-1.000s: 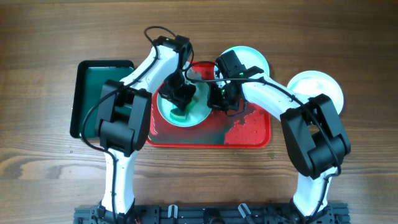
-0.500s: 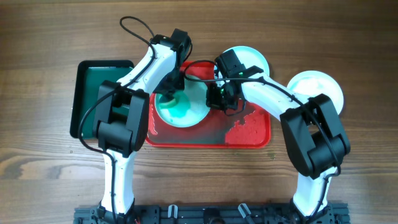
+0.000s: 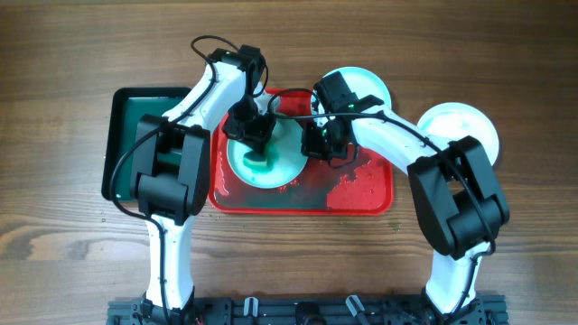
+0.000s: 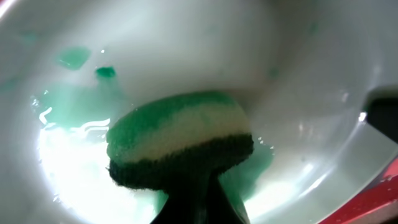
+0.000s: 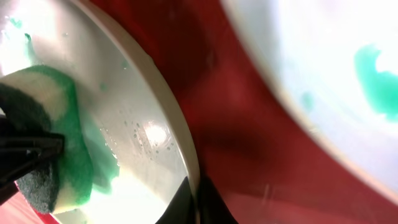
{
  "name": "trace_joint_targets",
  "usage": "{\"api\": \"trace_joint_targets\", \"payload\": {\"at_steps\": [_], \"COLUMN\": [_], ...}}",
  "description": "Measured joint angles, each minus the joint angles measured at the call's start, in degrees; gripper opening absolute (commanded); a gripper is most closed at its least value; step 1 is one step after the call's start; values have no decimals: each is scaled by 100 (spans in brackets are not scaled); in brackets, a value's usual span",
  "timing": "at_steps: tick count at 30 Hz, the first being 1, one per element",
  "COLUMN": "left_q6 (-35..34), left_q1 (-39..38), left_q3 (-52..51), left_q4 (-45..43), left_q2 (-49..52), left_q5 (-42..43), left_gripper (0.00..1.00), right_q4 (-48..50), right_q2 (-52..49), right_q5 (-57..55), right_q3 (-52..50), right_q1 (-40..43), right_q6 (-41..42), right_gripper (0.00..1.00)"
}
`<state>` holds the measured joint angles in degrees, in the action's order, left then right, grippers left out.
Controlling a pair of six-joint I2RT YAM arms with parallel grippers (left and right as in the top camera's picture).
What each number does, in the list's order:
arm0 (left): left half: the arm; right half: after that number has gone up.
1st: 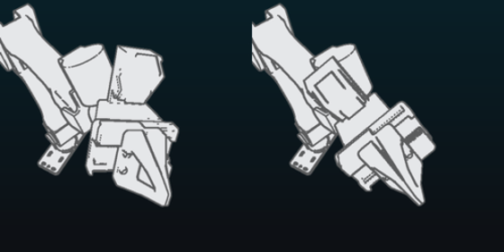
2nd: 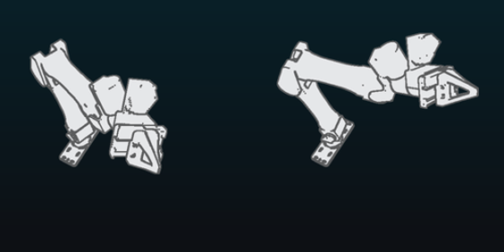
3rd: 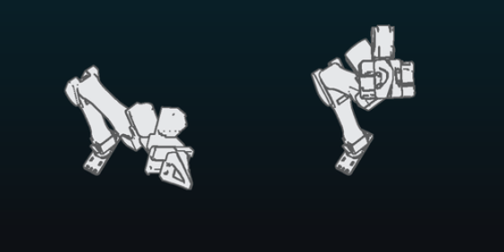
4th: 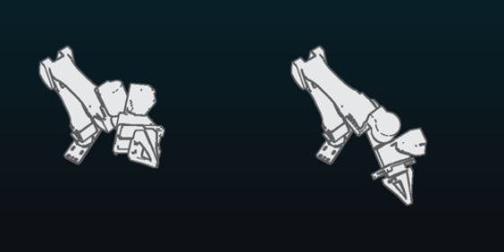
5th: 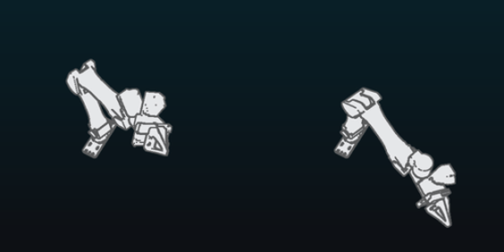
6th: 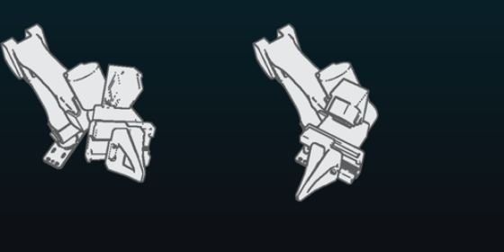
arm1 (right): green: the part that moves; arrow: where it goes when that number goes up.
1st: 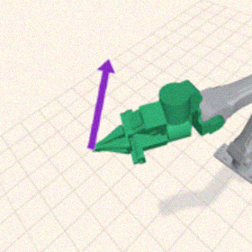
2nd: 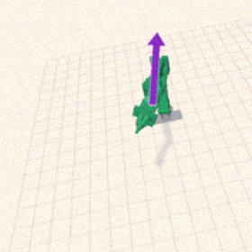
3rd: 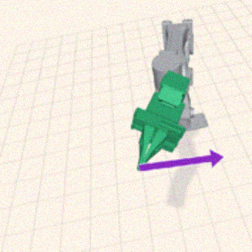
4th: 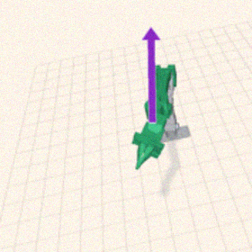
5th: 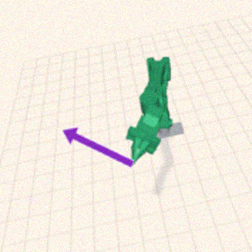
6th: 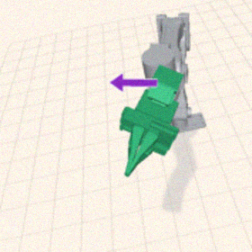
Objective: Clean dirty plates on tray and stack at the side
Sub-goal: 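Scrub the plate with the sponge while right gripper holds its rim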
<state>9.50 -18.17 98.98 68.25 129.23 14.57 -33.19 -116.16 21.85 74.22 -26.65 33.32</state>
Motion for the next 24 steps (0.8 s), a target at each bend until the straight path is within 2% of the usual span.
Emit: {"api": "trace_joint_targets", "payload": {"at_steps": [4, 8, 13, 17, 21, 24], "left_q6": [-129, -962, -2319, -2813, -2747, -1958], "left_q1": [2, -52, -264, -275, -227, -74], "left_q3": [-9, -7, 37, 55, 59, 63], "left_q4": [-839, -1659, -1620, -1067, -422, -22], "left_q2": [0, -9, -48, -50, -50, -48], "left_q5": [210, -197, -1646, -2317, -2164, -1241], "left_gripper": [4, 4, 4, 4, 4, 4], "right_q4": [22, 50, 170, 197, 118, 61], "right_q2": [0, 0, -2, -4, -4, -4], "right_q5": [-83, -87, -85, 7, 66, 68], "right_q3": [0, 4, 11, 20, 20, 20], "right_q1": [74, 79, 48, -37, -63, -55], "right_q6": [46, 107, 111, 107, 105, 87], "right_gripper": [4, 4, 4, 4, 4, 4]}}
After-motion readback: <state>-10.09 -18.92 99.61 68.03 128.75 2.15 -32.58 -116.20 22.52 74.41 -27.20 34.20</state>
